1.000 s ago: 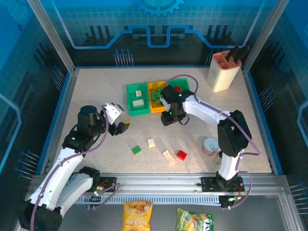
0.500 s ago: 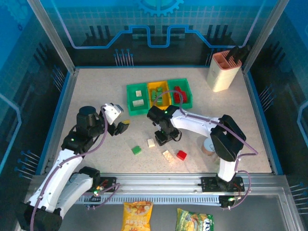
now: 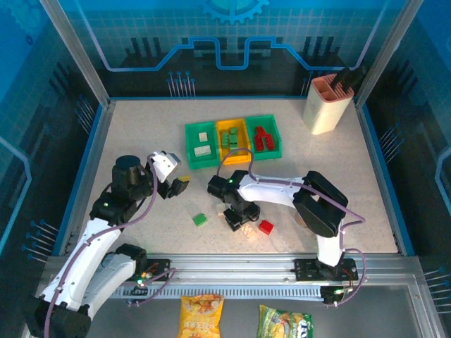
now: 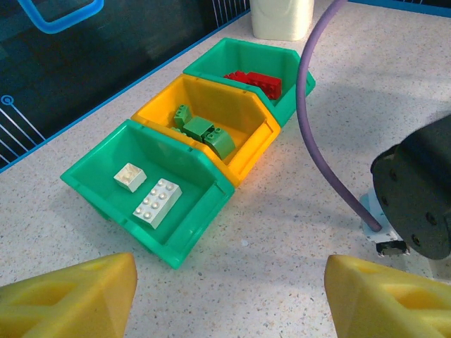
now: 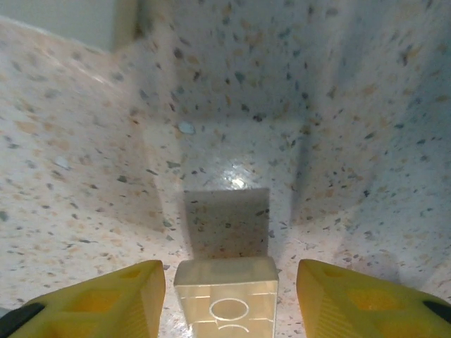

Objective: Sort the legos into containers by color
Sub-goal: Pick up the lego from the bottom-center of the table.

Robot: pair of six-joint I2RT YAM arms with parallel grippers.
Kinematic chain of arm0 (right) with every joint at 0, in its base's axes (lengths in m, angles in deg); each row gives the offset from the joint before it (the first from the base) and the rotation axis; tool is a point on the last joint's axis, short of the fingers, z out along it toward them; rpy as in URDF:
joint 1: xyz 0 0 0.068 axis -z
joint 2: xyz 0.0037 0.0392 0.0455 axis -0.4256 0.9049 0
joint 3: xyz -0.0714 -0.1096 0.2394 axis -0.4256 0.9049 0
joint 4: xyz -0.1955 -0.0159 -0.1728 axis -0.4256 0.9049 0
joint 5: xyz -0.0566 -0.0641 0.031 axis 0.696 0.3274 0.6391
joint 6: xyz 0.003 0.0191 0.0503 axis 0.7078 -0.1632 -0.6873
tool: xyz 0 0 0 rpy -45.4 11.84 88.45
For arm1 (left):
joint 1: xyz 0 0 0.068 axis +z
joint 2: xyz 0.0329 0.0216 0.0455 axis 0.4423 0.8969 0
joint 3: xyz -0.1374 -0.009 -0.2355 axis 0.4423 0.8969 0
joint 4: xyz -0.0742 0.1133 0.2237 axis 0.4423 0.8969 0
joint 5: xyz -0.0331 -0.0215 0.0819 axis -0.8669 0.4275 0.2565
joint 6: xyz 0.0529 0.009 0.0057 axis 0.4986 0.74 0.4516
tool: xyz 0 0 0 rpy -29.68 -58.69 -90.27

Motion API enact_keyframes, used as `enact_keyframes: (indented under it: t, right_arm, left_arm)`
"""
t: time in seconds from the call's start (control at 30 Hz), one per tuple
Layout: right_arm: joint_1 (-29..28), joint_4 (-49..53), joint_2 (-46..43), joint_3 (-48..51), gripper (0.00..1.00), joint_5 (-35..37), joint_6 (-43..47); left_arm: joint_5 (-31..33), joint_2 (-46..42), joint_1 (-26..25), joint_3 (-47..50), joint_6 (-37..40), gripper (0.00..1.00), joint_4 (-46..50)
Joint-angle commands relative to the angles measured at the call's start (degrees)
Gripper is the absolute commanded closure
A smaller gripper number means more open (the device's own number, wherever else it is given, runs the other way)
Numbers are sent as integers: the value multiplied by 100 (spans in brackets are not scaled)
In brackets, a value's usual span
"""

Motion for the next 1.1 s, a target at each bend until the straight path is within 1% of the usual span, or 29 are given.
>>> enact_keyframes:
  t: [0.0, 0.4, 0.6, 0.9, 1.07]
  right_arm:
    - [-127, 133, 119, 91, 49, -59, -171]
    - [-251, 233, 123, 235, 58, -30, -231]
    - [-251, 251, 104, 150, 62, 8, -281]
    - [-229, 390, 127, -205, 64, 93, -201]
    - [-68, 467, 210, -540, 64, 185, -24]
  left_arm:
    - [-81, -62, -43, -133, 12, 28, 74]
    - [-73, -46, -42, -127, 28, 28, 74]
    - [-64, -35, -43, -126, 29, 28, 82]
    - [-71, -29, -43, -125, 20, 28, 91]
    - [-125, -18, -42, -128, -7, 28, 82]
